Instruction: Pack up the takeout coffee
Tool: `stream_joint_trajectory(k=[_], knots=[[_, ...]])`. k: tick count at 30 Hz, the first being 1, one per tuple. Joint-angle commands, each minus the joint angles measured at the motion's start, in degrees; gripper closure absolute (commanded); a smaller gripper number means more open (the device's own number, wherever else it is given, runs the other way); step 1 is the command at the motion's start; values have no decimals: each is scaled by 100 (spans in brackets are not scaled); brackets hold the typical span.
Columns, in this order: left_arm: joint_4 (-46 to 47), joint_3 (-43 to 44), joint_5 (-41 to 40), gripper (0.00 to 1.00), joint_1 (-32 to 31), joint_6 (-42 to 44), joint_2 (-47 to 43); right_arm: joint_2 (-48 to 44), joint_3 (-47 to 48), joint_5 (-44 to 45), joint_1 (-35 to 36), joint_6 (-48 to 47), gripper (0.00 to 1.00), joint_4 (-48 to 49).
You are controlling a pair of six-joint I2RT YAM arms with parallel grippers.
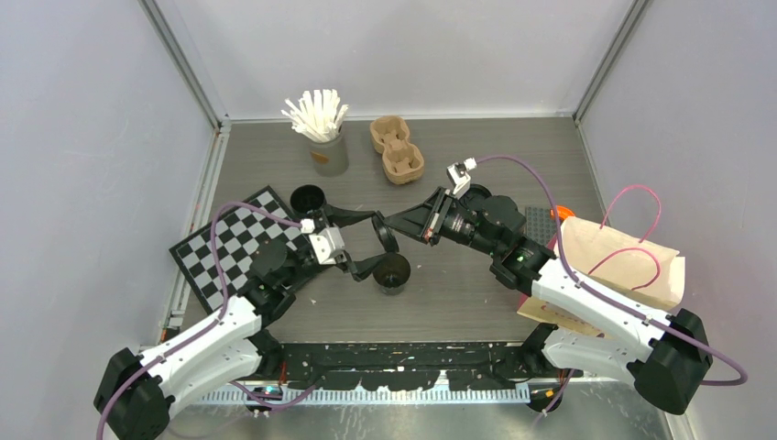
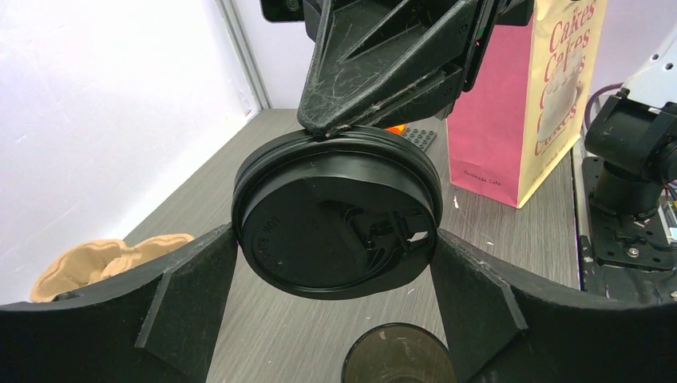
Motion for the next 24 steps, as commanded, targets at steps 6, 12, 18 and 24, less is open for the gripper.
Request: stream_joint_trajectory(k=[6,12,18,24], knots=[[286,5,49,19,-40,26,-81,-181,-18,159,40,19,99,268],[-565,48,-103,18,-40,-3,-372,-416,-67,346,25,-254,84,-215],[-2274,267,-504,17,-48,41,-933,-1242,265,1357,18,-1283,56,-2088],[-3967,1005,-977,22,-343,-207,-682,-1963,446,2138,24,-1972,43,-3287]])
